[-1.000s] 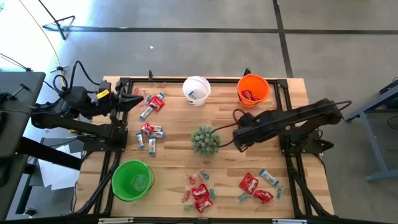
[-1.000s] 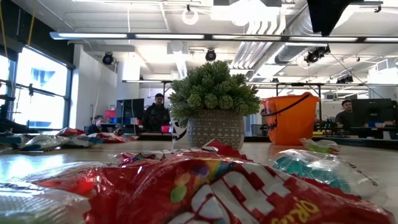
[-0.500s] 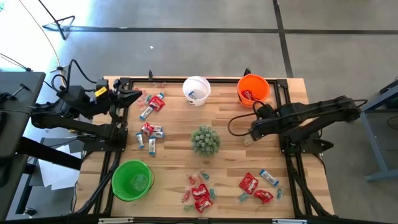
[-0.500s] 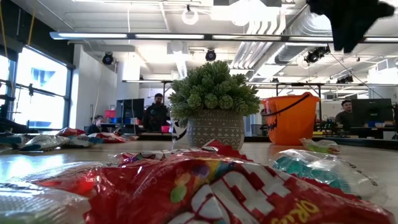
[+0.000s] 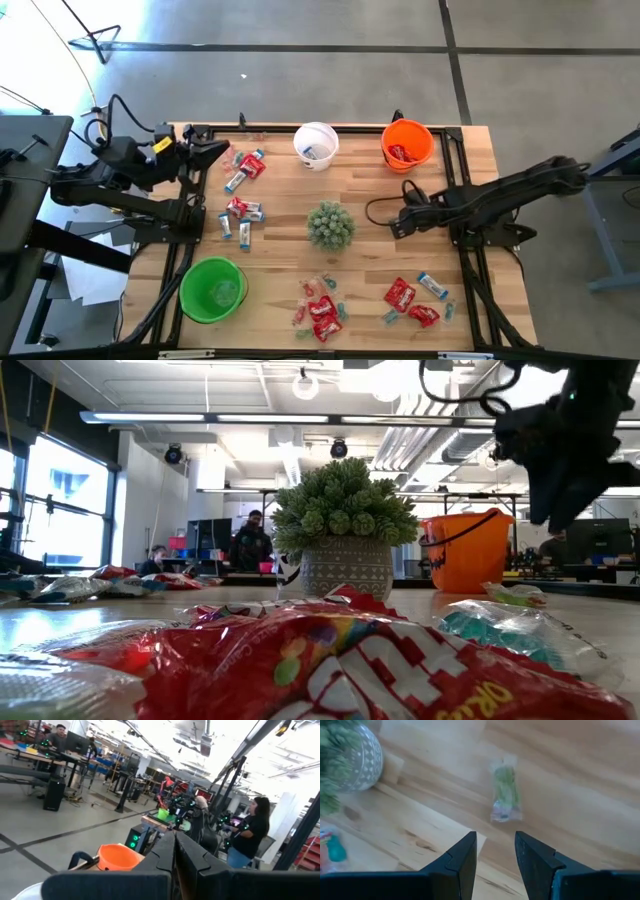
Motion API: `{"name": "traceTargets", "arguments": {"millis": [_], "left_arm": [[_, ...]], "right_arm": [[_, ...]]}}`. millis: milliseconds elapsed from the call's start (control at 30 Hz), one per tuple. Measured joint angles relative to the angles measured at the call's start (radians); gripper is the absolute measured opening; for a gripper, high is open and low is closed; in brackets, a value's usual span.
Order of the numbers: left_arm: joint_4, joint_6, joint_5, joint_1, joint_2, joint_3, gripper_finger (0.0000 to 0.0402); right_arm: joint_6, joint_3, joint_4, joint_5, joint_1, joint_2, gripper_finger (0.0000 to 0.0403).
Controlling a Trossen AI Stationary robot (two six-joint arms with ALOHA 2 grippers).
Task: Sort candy
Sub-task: Put the green gummy into the green bucket
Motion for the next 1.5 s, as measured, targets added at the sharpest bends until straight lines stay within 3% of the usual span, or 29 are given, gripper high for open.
{"name": "traceTargets", "arguments": {"millis": [667,1100,1500], "left_arm": [[0.026,-0.010,0.029,0.000,0.060,0.000,0.0001],[0.027,-0.010,0.029,0.000,0.059,0.000,0.0001],[0.027,-0.009,0.029,0.000,0.059,0.000,0.0001]], "right_arm": [[0.005,-0.221,0.307,-0.026,-0.068,0.005,0.0128],[-0.068,-0.281,0.349,-0.049,-0.167,0.009,0.0128],[-0.090,-0.274,0.517,-0.115,-0.175,0.183,0.0128]]}}
